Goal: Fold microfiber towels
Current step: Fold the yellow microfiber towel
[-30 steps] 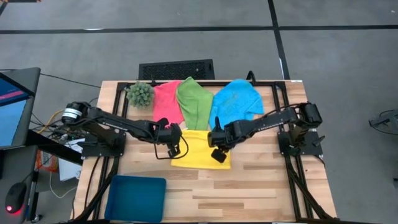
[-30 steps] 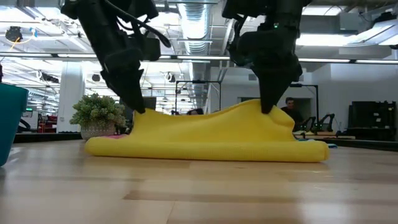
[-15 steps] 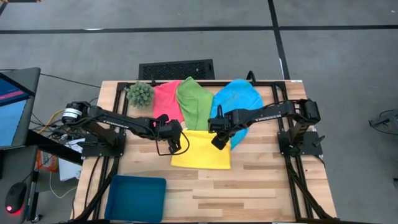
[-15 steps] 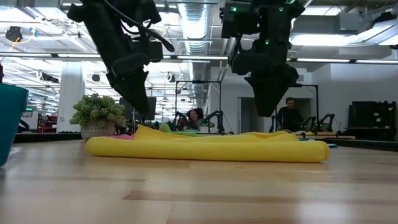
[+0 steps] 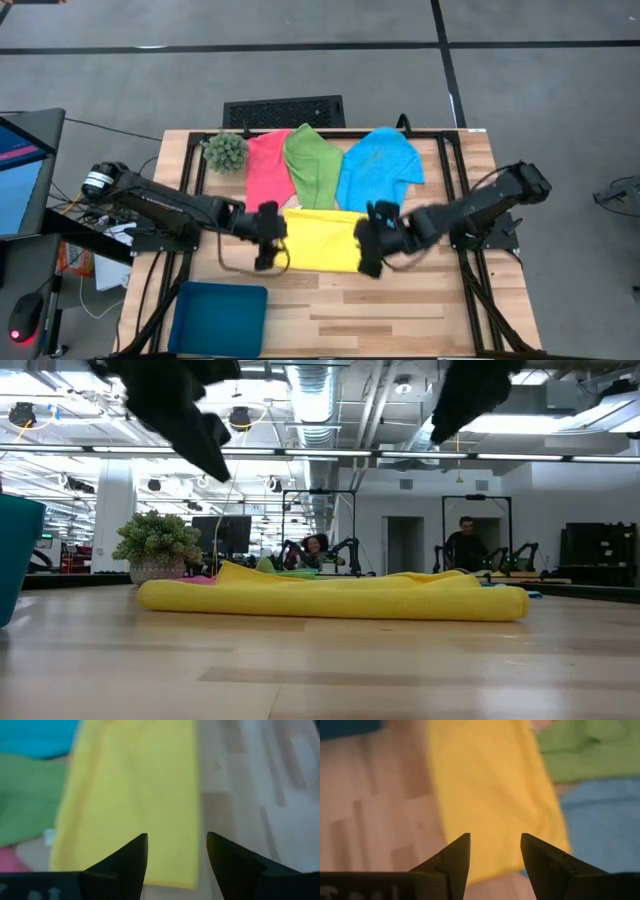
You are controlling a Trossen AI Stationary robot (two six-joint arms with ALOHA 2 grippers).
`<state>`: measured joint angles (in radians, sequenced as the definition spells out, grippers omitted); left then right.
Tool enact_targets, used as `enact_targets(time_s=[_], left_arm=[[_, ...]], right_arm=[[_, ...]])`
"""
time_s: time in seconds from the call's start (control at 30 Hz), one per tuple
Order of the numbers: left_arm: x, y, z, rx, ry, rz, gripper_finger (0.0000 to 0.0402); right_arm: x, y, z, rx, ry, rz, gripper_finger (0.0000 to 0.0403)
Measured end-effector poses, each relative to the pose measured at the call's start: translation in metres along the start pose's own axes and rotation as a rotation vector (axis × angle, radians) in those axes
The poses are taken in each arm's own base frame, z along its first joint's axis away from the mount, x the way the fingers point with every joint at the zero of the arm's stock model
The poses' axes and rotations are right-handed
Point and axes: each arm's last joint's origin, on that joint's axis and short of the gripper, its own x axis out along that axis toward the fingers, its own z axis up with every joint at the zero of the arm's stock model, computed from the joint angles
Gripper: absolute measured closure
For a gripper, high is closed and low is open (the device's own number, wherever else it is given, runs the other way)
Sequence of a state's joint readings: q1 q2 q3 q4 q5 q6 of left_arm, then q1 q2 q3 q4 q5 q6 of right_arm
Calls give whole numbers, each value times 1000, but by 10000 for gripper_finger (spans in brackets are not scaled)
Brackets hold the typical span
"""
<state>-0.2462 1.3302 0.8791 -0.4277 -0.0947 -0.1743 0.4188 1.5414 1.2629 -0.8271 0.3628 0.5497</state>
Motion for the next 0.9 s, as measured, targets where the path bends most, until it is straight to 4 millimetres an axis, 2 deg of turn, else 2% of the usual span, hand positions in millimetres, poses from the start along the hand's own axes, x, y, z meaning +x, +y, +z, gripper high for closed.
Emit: enact_targets(time_s=[0.1,0.2,0.3,0.47,0.7,0.77,0.9], left_arm=[[13,-18,-6,119,36,9,206],[31,-28,-10,174,61,32,207],[48,-34,-15,181,87,42,207],[66,-38,-21,161,121,50,207],[70,-39,-24,142,138,64,207],[70,-39,-25,158,149,74,207],[69,-40,-28,190,166,84,207]], right_arm=[[12,23,-16,-22,-53,68,210],[29,35,-33,-3,-66,101,212],[45,36,-51,1,-29,69,214],[64,44,-57,2,-7,64,213],[92,60,-73,-31,55,58,212],[99,58,-83,-58,114,23,212],[106,62,-85,-30,135,38,211]])
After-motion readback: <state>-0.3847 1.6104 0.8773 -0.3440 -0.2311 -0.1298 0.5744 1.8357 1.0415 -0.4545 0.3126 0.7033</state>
